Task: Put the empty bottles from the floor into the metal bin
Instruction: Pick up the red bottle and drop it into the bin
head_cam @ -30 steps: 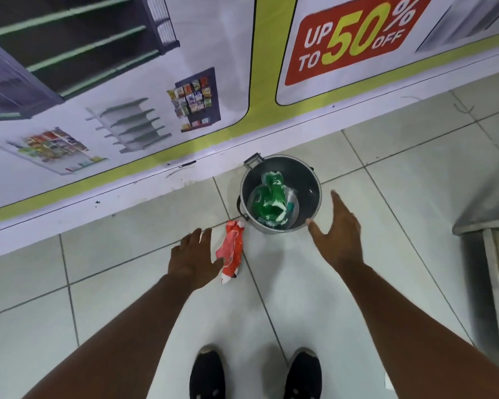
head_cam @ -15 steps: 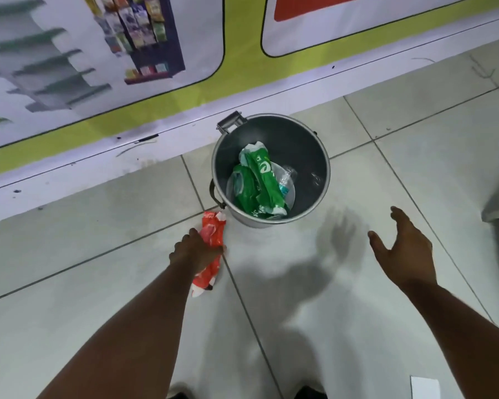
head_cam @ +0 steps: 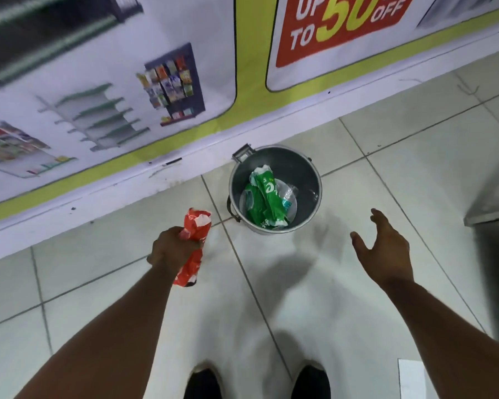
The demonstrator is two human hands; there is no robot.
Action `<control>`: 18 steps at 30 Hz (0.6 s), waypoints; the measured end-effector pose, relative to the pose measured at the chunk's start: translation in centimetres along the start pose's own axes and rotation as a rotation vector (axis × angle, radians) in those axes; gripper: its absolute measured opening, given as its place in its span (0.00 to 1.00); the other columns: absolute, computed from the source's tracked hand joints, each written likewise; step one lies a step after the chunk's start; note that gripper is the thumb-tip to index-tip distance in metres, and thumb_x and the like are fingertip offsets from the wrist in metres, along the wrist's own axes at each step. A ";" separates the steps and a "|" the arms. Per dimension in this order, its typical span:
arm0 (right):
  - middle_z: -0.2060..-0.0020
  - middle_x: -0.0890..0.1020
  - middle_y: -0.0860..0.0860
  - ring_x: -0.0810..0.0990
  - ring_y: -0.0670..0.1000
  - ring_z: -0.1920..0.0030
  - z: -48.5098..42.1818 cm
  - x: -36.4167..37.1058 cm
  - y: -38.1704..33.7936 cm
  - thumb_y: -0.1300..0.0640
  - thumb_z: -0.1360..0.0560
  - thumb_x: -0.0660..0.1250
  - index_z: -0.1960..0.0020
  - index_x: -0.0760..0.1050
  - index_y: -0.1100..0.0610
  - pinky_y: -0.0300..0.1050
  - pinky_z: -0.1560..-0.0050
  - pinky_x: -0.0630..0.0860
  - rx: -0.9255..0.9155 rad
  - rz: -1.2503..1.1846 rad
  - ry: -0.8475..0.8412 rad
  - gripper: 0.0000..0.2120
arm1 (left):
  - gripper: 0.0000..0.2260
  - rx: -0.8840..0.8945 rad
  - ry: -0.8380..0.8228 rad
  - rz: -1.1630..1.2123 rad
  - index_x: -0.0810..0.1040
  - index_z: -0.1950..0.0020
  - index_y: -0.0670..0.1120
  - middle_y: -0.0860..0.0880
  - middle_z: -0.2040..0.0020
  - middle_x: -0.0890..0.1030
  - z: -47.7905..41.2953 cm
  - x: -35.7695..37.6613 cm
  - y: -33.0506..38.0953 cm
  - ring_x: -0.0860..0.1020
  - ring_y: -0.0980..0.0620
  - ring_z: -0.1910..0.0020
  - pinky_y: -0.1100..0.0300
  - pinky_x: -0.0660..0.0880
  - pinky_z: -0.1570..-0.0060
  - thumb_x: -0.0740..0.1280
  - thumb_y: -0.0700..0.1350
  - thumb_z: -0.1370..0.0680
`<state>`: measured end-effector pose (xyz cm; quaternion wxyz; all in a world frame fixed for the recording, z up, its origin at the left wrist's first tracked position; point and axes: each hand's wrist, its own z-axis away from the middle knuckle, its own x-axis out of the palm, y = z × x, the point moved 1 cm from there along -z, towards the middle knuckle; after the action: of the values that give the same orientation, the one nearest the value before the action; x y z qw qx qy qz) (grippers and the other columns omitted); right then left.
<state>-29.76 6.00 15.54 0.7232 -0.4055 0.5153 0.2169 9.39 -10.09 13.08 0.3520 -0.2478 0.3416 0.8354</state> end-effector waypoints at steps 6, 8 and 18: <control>0.34 0.78 0.57 0.76 0.60 0.36 0.4 -10.4 -6.1 0.49 0.24 0.69 0.26 0.62 0.57 0.60 0.33 0.69 -0.036 -0.053 0.045 0.31 | 0.27 0.195 0.057 0.157 0.82 0.46 0.57 0.50 0.50 0.85 7.6 -8.7 9.9 0.82 0.44 0.47 0.46 0.76 0.40 0.75 0.61 0.44; 0.34 0.77 0.57 0.76 0.60 0.35 0.0 -12.9 -7.2 0.49 0.24 0.68 0.26 0.62 0.57 0.61 0.33 0.68 -0.053 -0.061 0.054 0.31 | 0.31 0.299 0.037 0.229 0.82 0.44 0.57 0.50 0.45 0.84 9.0 -9.3 13.1 0.80 0.46 0.43 0.46 0.75 0.38 0.77 0.62 0.45; 0.32 0.75 0.55 0.74 0.59 0.34 -1.8 -17.1 -6.7 0.50 0.23 0.68 0.25 0.62 0.57 0.58 0.31 0.66 -0.095 -0.063 0.114 0.30 | 0.31 0.612 0.182 0.117 0.79 0.37 0.58 0.52 0.25 0.68 10.1 -4.6 22.4 0.62 0.45 0.26 0.40 0.62 0.29 0.76 0.66 0.38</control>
<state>-32.31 2.43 33.42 0.6791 -0.4670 0.5318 0.1948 -6.46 -16.07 31.44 0.3293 -0.1842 0.6207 0.6873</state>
